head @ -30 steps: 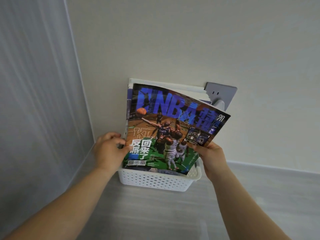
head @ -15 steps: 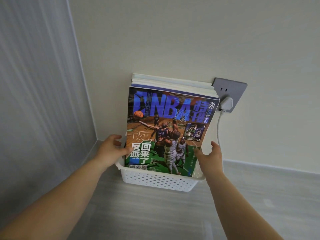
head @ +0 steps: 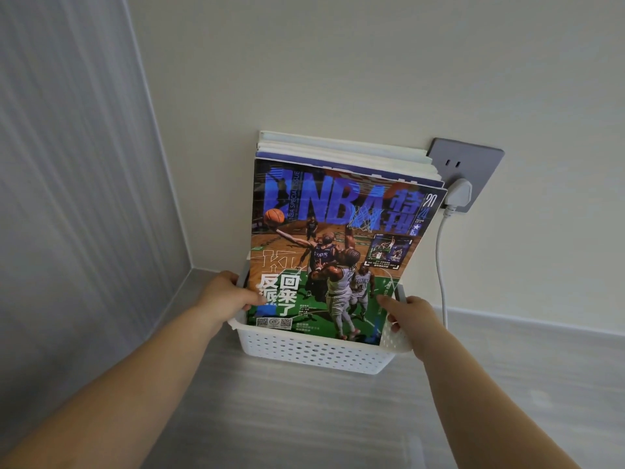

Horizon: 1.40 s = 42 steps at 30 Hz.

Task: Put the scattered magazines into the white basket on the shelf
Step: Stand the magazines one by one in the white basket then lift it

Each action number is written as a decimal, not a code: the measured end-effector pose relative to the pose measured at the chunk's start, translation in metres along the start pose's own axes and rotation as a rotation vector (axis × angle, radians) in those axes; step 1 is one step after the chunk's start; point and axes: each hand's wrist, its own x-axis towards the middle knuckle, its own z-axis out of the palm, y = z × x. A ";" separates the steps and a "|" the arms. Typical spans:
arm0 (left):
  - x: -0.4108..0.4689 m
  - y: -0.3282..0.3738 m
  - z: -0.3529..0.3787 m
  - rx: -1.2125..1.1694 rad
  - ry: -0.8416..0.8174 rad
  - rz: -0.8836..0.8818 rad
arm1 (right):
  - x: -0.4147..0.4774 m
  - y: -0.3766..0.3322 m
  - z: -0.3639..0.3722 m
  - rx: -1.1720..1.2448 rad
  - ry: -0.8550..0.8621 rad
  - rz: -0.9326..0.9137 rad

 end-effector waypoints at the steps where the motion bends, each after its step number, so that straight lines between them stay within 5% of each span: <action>1: 0.000 -0.002 0.000 -0.002 -0.004 0.000 | 0.001 0.001 0.000 0.002 0.003 -0.005; 22: -0.150 -0.065 -0.004 -0.162 0.301 -0.078 | -0.080 0.039 0.002 -0.170 -0.089 -0.143; 42: -0.409 -0.148 0.027 -0.475 0.876 -0.349 | -0.198 0.080 0.055 -0.469 -0.665 -0.557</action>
